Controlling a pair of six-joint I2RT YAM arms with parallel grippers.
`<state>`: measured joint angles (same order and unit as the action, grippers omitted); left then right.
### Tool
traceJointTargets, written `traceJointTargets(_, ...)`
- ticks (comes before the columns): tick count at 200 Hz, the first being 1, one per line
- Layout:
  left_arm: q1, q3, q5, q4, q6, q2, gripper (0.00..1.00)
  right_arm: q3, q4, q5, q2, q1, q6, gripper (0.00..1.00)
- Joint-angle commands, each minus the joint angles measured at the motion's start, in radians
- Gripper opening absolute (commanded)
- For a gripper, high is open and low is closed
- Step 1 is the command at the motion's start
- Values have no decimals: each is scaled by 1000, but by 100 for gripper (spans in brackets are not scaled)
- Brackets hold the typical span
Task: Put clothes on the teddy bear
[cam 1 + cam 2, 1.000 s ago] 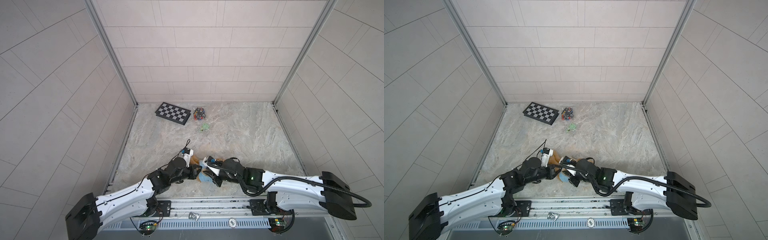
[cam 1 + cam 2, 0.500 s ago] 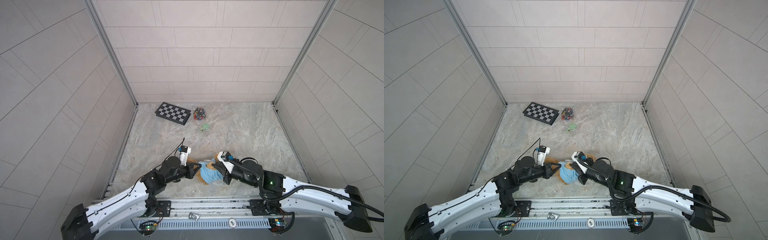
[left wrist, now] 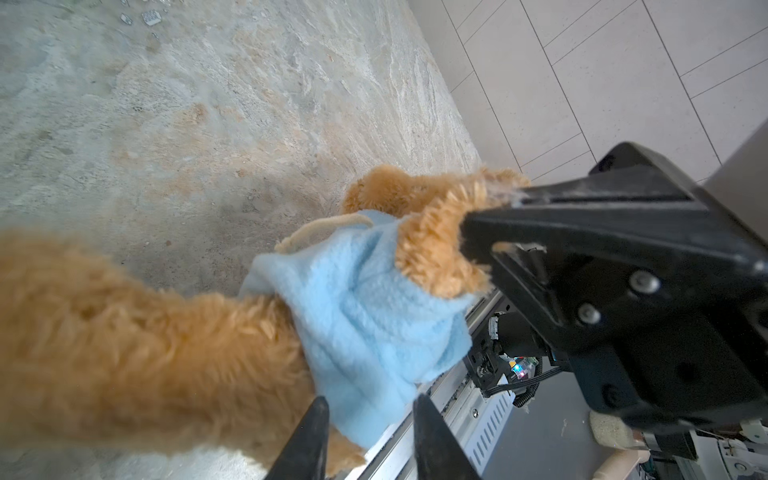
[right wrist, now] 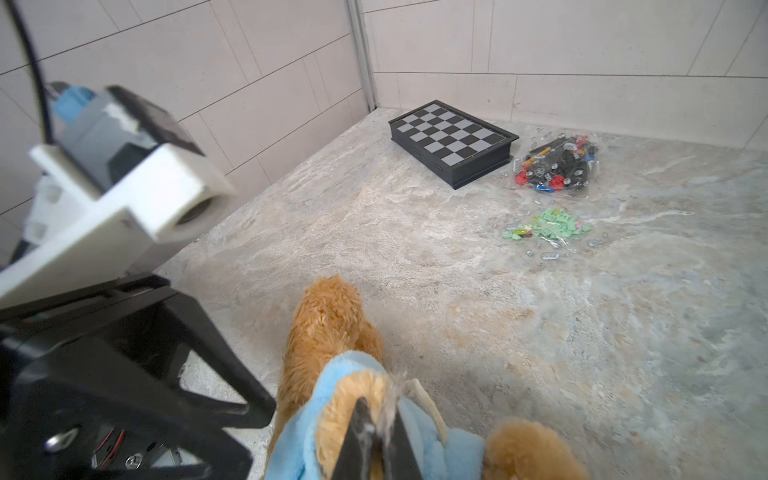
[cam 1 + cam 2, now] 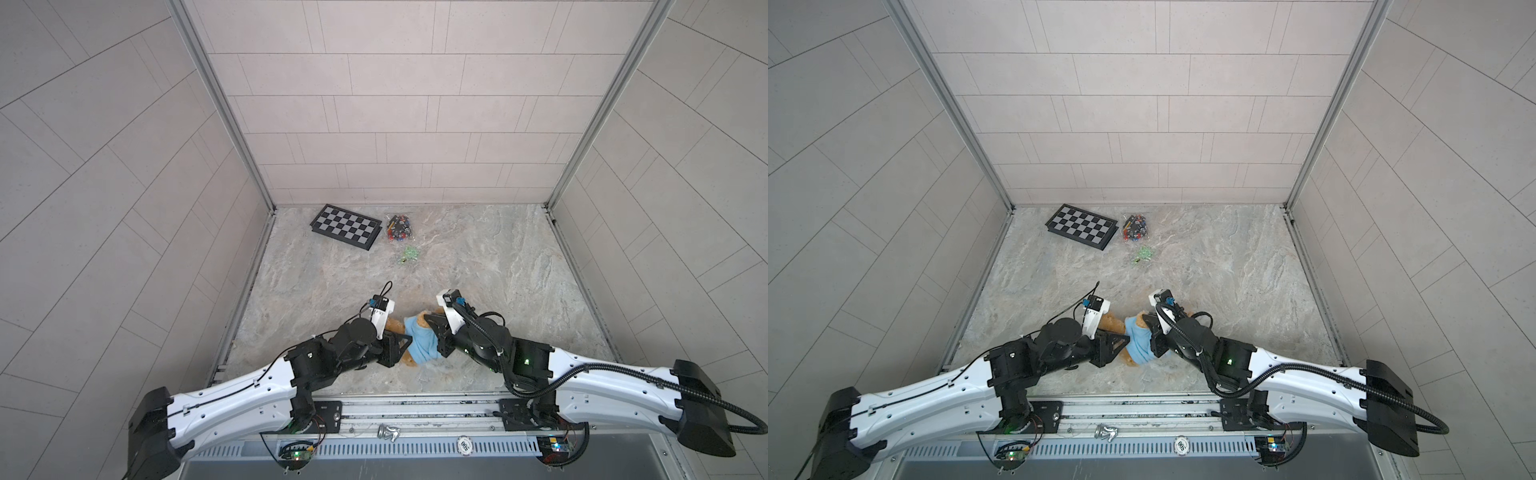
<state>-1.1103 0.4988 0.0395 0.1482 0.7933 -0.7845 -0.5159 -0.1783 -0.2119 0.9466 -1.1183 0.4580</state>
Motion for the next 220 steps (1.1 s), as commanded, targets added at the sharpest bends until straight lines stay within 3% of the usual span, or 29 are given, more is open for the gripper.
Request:
traceJointTargets(1,-44,-1,-82,35,38,17,38,-29,-37,-39,4,3,54,0)
traceJointTargets(52,-31,22,-165,12,70,-97,39,-31,-69,28,17,3,70,0)
traceJointTargets(82,15,13,-127,-97,69,-159,36,-25,-92,86,21,3,74,0)
traceJointTargets(91,17,22,-126,-93,64,-183,28,-27,-91,107,24,3,71,0)
traceJointTargets(101,19,21,-117,-100,64,-197,11,-23,-106,140,19,6,68,0)
traceJointTargets(114,32,-3,-107,-114,74,-196,0,-11,-135,216,0,29,68,0)
traceJointTargets(141,71,-71,-95,-132,87,-149,0,-4,-132,413,-58,134,117,0)
traceJointTargets(160,85,-89,-95,-90,71,-118,0,-14,-73,487,-112,205,149,0)
traceJointTargets(190,88,-107,-68,-6,40,-68,0,2,37,485,-192,334,236,0)
traceJointTargets(220,87,-103,-19,68,-1,-18,0,28,40,462,-181,377,240,0)
